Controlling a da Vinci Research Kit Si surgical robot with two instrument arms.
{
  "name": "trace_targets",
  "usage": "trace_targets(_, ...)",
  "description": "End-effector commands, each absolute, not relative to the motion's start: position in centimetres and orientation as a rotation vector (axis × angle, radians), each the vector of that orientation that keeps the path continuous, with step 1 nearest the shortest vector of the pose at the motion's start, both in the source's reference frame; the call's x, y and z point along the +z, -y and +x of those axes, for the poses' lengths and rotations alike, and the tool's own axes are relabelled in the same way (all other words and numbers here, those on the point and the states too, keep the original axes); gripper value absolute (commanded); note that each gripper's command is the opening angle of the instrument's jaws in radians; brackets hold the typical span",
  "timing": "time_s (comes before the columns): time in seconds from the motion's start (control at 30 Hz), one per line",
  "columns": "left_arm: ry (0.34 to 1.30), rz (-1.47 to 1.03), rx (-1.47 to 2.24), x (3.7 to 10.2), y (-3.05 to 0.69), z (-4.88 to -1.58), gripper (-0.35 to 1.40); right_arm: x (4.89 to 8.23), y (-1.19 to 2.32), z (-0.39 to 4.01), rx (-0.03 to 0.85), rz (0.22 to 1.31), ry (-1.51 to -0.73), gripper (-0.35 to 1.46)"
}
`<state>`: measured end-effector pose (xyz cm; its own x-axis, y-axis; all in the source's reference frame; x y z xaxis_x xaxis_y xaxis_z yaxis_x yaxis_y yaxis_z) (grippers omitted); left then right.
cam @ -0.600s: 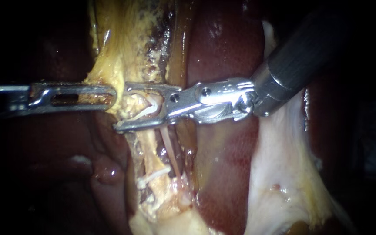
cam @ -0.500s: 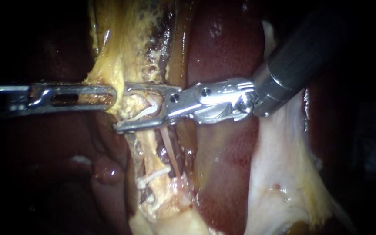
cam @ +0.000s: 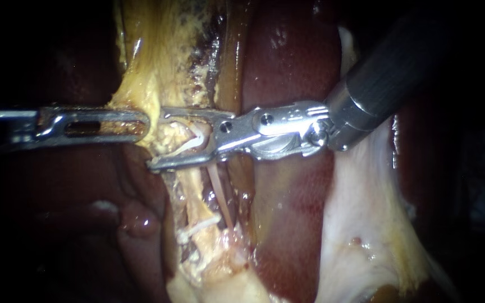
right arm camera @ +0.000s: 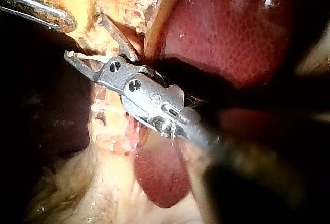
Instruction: Clipping second clip left tube
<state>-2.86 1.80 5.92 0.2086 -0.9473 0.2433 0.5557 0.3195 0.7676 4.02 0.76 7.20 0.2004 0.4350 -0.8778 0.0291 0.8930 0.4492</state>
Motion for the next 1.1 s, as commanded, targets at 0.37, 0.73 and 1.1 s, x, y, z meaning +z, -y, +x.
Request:
trace_targets(0.37, 0.800, 0.579, -1.162, 5.70, -2.08, -2.54, -0.35, 7.18, -0.75, 4.01, 0.293, 0.411, -1.350, 0.58)
trace_targets(0.73, 0.800, 0.573, -1.164, 5.69, -2.07, -2.48, -0.35, 6.97, -0.61, 3.81, 0.316, 0.499, -1.359, 0.58)
trace_targets(1.1, 0.802, 0.574, -1.166, 5.64, -2.06, -2.46, -0.35, 6.76, -0.35, 3.38, 0.359, 0.682, -1.249, 0.57)
